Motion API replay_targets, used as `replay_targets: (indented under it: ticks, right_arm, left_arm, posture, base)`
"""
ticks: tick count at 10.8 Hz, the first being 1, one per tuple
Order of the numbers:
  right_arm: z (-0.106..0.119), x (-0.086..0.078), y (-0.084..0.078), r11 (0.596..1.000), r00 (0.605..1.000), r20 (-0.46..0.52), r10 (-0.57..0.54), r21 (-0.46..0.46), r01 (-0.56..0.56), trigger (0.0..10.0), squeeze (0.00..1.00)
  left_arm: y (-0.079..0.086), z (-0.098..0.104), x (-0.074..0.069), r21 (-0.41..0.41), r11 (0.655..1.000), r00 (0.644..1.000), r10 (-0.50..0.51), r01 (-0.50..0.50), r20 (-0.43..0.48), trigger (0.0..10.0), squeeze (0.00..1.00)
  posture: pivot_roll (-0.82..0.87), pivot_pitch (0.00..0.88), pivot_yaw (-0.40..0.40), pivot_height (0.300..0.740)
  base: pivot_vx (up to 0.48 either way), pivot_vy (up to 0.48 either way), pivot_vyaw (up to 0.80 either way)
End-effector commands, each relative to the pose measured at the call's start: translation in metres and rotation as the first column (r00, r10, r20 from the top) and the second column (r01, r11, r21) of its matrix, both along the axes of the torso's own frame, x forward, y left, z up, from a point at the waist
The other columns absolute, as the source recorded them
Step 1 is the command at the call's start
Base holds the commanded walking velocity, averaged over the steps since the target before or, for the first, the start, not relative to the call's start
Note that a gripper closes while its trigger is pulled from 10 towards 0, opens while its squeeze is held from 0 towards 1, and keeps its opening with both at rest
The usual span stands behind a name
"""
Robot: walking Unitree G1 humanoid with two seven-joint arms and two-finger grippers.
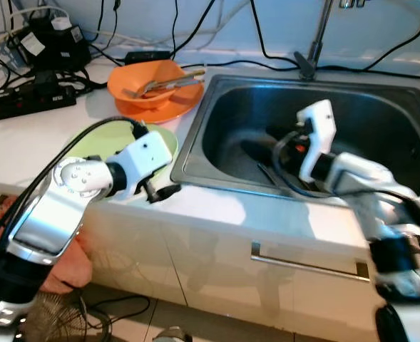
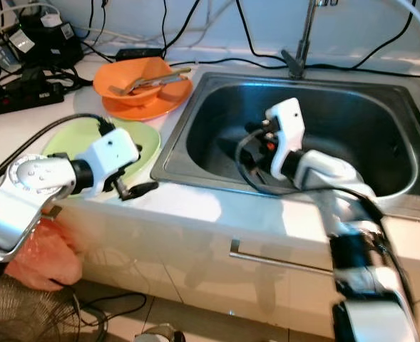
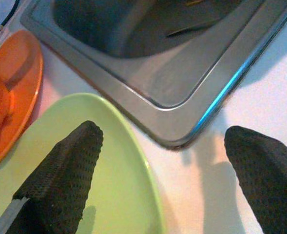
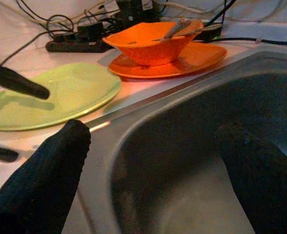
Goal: Kitchen organization
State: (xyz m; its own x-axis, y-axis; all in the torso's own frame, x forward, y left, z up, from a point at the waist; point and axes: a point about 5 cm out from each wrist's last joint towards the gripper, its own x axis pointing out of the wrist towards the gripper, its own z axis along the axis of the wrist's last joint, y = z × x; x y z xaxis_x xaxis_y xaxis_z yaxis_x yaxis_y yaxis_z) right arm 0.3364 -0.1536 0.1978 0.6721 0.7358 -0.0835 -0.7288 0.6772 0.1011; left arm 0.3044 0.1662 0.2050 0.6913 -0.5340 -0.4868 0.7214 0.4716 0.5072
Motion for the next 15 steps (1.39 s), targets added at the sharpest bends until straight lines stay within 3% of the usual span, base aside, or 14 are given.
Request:
replay_targets:
  ticks: [1, 3, 4, 5, 6, 9, 10, 11, 15]
  right_arm:
    - [0.003, -0.004, 0.004, 0.999, 0.999, 0.0, 0.04, 0.003, -0.04, 10.0, 0.0]
    - [0.003, -0.033, 0.014, 0.974, 0.974, -0.02, 0.225, 0.01, -0.225, 10.0, 0.0]
    - [0.0, -0.039, 0.016, 0.969, 0.969, -0.022, 0.245, -0.008, -0.246, 10.0, 0.0]
    - [-0.003, -0.041, 0.017, 0.968, 0.968, -0.033, 0.249, -0.019, -0.25, 10.0, 0.0]
    - [-0.006, -0.043, 0.018, 0.965, 0.966, -0.043, 0.256, -0.043, -0.258, 10.0, 0.0]
    - [-0.005, -0.043, 0.019, 0.962, 0.965, -0.036, 0.26, -0.077, -0.263, 10.0, 0.0]
    - [-0.002, -0.042, 0.02, 0.963, 0.965, -0.026, 0.26, -0.073, -0.261, 10.0, 0.0]
    - [-0.002, -0.043, 0.02, 0.962, 0.965, -0.025, 0.261, -0.074, -0.262, 10.0, 0.0]
    - [-0.004, -0.043, 0.018, 0.962, 0.965, -0.03, 0.26, -0.077, -0.262, 10.0, 0.0]
  left_arm:
    - [0.001, 0.0, -0.001, 0.03, 0.999, 1.0, -0.009, 0.009, 0.004, 10.0, 1.0]
    - [0.015, -0.011, 0.005, 0.147, 0.989, 0.997, 0.022, -0.032, 0.07, 10.0, 1.0]
    - [0.018, -0.013, 0.008, 0.168, 0.984, 0.993, 0.032, -0.051, 0.111, 10.0, 0.84]
    - [0.02, -0.016, 0.011, 0.172, 0.983, 0.991, 0.044, -0.066, 0.13, 10.0, 0.07]
    - [0.022, -0.021, 0.012, 0.176, 0.981, 0.988, 0.056, -0.081, 0.141, 10.0, 0.0]
    - [0.029, -0.036, 0.015, 0.28, 0.957, 0.979, 0.017, -0.075, 0.201, 10.0, 0.0]
    - [0.033, -0.044, 0.015, 0.312, 0.948, 0.981, 0.004, -0.065, 0.193, 4.5, 0.0]
    - [0.033, -0.049, 0.016, 0.317, 0.947, 0.984, -0.011, -0.047, 0.176, 0.0, 0.0]
    - [0.031, -0.053, 0.017, 0.305, 0.952, 0.986, -0.027, -0.025, 0.164, 0.0, 0.0]
  posture:
    - [0.21, 0.024, 0.049, 0.74]
    - [0.21, 0.025, 0.049, 0.74]
    - [0.21, 0.026, 0.049, 0.74]
    - [0.21, 0.026, 0.049, 0.74]
    - [0.2, 0.03, 0.049, 0.74]
    - [0.2, 0.03, 0.045, 0.74]
    - [0.2, 0.03, 0.045, 0.74]
    - [0.2, 0.029, 0.048, 0.74]
    - [0.19, 0.032, 0.05, 0.74]
  base:
    - [0.0, 0.0, 0.0]
    - [0.0, 0.0, 0.0]
    - [0.0, 0.0, 0.0]
    - [0.0, 0.0, 0.0]
    - [0.0, 0.0, 0.0]
    - [0.0, 0.0, 0.0]
    - [0.0, 0.0, 0.0]
    - [0.0, 0.0, 0.0]
    - [0.0, 0.0, 0.0]
